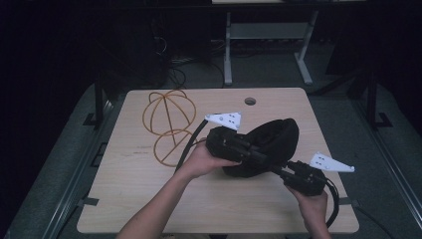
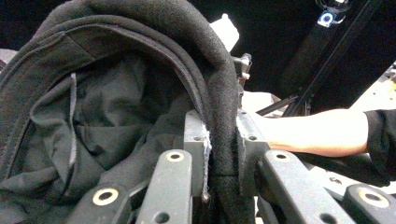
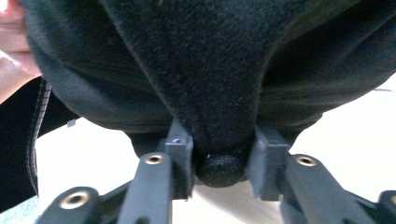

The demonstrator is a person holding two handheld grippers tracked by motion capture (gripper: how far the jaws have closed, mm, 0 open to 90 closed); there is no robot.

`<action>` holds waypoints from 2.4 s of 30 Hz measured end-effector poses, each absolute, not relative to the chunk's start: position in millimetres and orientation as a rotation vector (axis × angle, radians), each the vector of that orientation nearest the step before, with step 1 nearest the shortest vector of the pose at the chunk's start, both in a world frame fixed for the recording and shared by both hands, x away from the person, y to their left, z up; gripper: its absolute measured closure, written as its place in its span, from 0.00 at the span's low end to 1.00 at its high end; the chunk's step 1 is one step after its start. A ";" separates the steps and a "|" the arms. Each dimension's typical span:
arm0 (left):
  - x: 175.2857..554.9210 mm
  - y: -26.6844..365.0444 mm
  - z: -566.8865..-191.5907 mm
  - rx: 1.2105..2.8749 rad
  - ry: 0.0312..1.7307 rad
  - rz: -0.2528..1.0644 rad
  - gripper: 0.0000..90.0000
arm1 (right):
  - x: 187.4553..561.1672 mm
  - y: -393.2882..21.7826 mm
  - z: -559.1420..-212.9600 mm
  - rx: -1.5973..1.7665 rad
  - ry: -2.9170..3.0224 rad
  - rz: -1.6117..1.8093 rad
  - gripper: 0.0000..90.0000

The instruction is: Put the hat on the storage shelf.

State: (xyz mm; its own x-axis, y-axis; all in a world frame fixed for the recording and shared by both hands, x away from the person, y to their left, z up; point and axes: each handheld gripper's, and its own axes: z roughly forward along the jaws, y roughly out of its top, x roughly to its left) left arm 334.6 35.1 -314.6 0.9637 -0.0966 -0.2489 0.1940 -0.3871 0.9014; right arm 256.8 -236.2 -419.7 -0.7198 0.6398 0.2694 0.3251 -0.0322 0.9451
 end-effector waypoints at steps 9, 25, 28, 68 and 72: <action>340.0 47.0 -313.6 1.895 0.109 -0.309 0.84 | 247.4 -240.3 -398.4 0.962 1.969 1.742 0.79; 339.8 56.5 -319.2 1.899 0.161 -0.252 0.72 | 236.8 -247.0 -359.2 0.865 1.952 1.598 0.80; 338.9 59.6 -319.7 1.904 0.172 -0.226 0.66 | 236.2 -246.8 -350.8 0.840 1.960 1.568 0.80; 301.6 157.6 -363.1 2.085 0.365 0.115 0.47 | 275.9 -252.6 -274.0 0.799 2.011 1.490 0.80; 299.0 165.5 -372.2 2.088 0.392 0.120 0.45 | 282.1 -247.1 -269.9 0.795 2.022 1.494 0.80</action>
